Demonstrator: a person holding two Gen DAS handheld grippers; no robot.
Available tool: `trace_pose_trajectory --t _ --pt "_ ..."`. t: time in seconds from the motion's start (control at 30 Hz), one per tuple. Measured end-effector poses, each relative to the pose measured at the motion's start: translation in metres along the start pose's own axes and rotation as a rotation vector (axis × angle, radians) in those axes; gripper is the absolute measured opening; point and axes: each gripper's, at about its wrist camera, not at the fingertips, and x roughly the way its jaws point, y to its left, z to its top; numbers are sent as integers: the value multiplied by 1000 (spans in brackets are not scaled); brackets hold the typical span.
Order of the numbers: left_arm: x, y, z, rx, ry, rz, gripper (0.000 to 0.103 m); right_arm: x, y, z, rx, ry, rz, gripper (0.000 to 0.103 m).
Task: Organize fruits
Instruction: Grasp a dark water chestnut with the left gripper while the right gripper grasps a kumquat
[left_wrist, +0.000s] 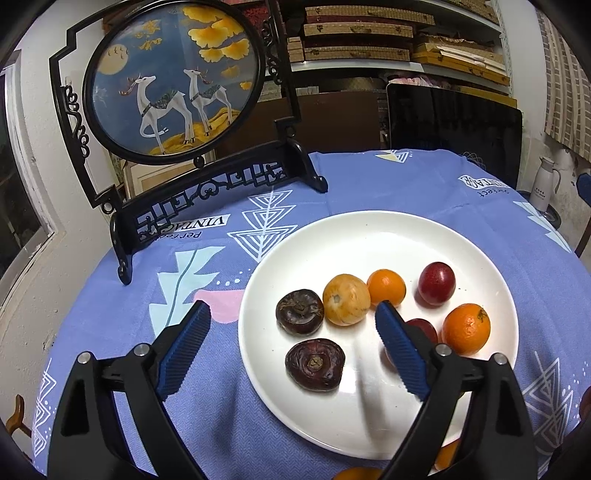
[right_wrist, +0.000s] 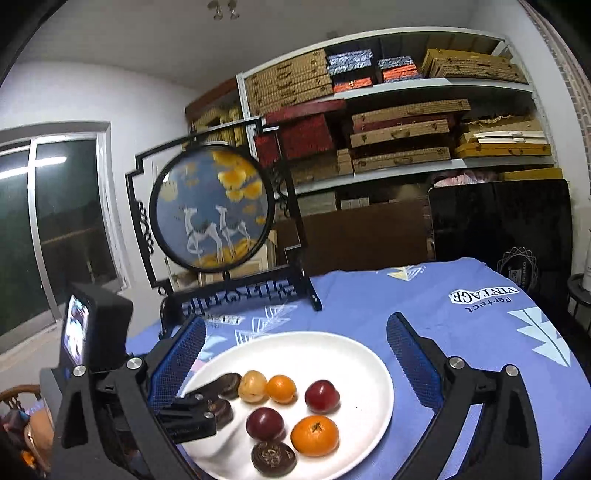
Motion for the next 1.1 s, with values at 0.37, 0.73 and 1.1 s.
trace_pose_trajectory --t 0.37,0.73,1.1 --pt "-3 1 1 -7 -14 6 89 15 -1 -4 78 133 90 99" --pt "-36 7 0 6 -51 -58 89 2 3 -6 54 216 83 99" --pt "-121 12 -88 213 23 -194 91 -83 18 -75 -283 586 69 93"
